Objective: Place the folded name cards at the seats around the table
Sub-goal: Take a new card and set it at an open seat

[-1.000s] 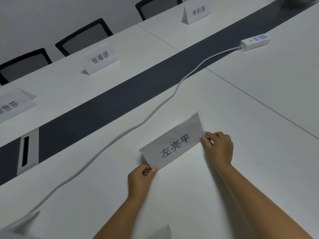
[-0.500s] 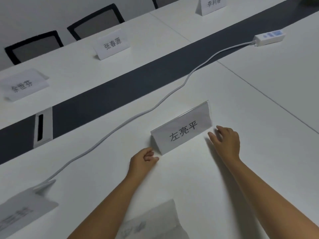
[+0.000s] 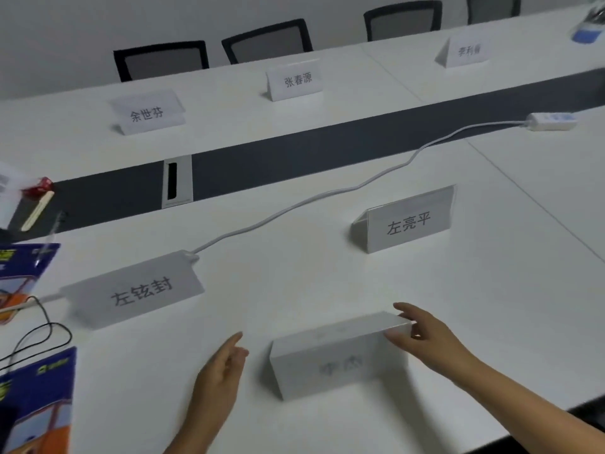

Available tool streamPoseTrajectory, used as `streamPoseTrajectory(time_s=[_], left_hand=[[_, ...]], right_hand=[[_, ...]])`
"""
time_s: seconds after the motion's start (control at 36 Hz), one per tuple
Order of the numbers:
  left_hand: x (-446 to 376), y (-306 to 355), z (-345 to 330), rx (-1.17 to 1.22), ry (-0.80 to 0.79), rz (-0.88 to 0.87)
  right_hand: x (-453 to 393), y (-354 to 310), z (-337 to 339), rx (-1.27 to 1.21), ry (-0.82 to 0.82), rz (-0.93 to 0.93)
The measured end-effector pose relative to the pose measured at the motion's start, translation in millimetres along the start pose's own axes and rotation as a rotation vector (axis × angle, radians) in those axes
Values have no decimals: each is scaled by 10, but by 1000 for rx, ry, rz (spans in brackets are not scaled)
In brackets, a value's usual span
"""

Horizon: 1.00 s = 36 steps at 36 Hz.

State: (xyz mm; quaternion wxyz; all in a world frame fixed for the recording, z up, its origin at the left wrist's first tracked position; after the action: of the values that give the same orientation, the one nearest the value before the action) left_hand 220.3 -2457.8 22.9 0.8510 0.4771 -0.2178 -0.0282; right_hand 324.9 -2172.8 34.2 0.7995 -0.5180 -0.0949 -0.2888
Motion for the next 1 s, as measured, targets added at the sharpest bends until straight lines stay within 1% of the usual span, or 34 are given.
streamPoseTrajectory(time_s=[0.08, 0.17, 0.25, 0.36, 0.47, 0.58, 0.69, 0.81, 0.89, 1.0], left_hand=[[135, -114, -196, -13, -38, -7], [204, -11, -363, -40, -120, -106], [271, 66, -295, -94, -108, -99], [399, 62, -91, -153, -36, -160], [647, 13, 154, -101, -38, -196], [1015, 154, 281, -54, -80, -262], [1476, 303, 246, -83, -209, -321], [1936, 320, 105, -81, -305, -369], [2268, 252, -139, -122, -388, -399], [2682, 50, -676, -179, -499, -439]], right_hand=[[108, -49, -141, -58, 112, -76], [254, -108, -294, -106, 226, -128], [463, -190, -482, -125, 327, -171], [759, -367, -664, -33, 432, -145], [1291, -505, -766, 16, 521, -73], [2036, -480, -809, -13, 677, -29], [2805, -222, -928, -225, 786, -64], [3471, 153, -1088, -379, 925, -69], [3887, 501, -1146, -464, 1010, -71], [4374, 1132, -1133, -561, 1112, -135]])
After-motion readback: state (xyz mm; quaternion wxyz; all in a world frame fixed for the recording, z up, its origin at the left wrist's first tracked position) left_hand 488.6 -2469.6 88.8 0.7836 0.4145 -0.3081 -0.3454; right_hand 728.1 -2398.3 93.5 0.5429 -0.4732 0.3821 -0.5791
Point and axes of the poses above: each hand's wrist, its own x-axis away from the middle knuckle, its own z-axis out of the back of the hand, y = z × x, the point moved 2 cm from there along -x, towards the middle knuckle, and after that the axes turned 1 degree about -y, right-handed, at the moved point
